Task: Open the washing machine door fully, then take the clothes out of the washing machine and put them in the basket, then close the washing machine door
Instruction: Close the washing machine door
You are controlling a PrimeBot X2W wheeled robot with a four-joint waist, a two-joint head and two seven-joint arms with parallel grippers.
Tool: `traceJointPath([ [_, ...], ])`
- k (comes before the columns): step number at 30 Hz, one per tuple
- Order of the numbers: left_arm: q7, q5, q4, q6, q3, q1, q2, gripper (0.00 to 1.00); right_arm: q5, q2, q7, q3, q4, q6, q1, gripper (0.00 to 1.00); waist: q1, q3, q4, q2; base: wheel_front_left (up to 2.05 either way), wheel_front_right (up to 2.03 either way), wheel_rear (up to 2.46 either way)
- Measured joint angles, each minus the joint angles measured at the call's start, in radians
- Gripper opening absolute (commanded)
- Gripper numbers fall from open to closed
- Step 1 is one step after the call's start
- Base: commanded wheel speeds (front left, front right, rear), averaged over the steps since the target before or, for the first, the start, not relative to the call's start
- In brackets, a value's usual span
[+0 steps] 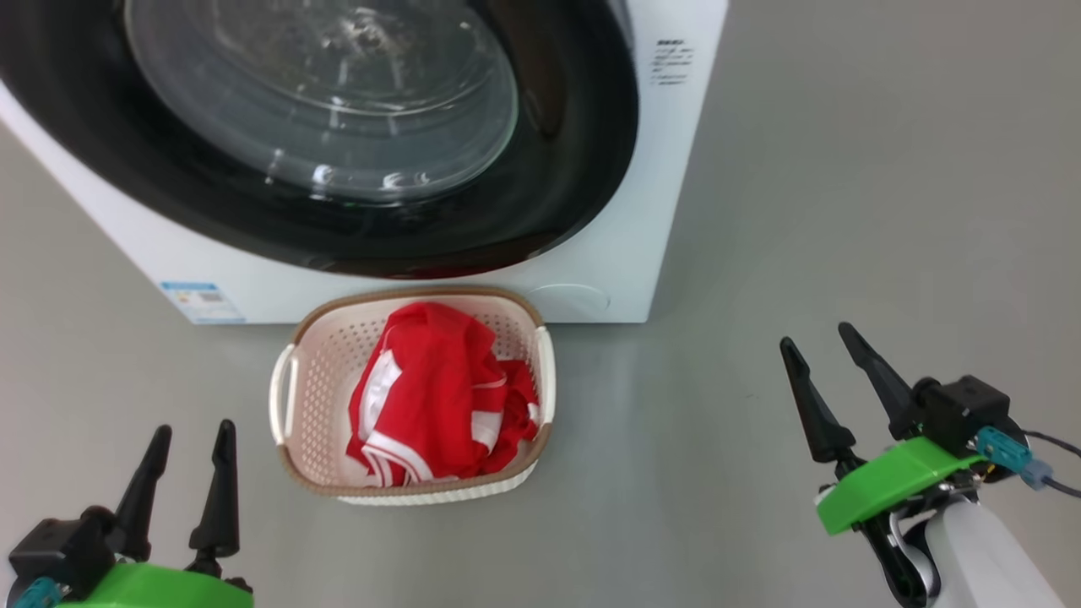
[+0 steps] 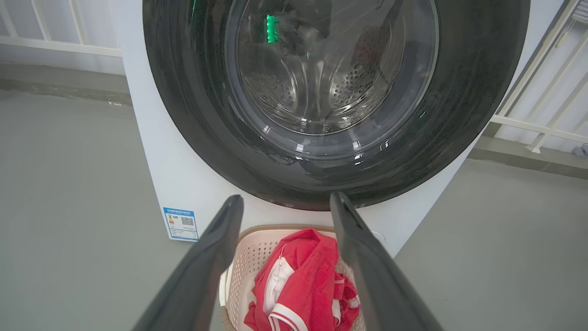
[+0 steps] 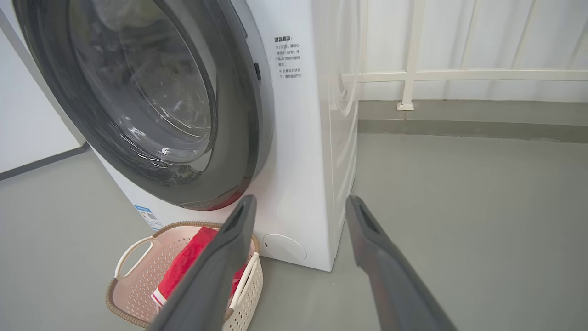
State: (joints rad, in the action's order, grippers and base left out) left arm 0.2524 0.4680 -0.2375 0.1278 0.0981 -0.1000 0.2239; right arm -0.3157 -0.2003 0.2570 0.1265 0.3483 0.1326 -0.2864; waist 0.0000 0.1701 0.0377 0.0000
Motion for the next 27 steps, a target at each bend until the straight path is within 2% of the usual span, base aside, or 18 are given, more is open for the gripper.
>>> traceJointPath([
  [14, 0.000, 0.000, -0.001, 0.000, -0.038, 0.062, 0.002, 1.00, -0.006, -0.003, 0.000, -0.047, -0.049, 0.000, 0.103, 1.00, 0.0000, -0.051, -0.067, 0.0000, 0.00, 0.00, 0.00],
  [27, 0.000, -0.018, 0.023, 0.000, -0.052, 0.096, -0.005, 1.00, -0.009, -0.003, 0.000, -0.069, -0.071, 0.000, 0.145, 1.00, -0.0001, -0.070, -0.081, 0.0000, 0.00, 0.00, 0.00],
])
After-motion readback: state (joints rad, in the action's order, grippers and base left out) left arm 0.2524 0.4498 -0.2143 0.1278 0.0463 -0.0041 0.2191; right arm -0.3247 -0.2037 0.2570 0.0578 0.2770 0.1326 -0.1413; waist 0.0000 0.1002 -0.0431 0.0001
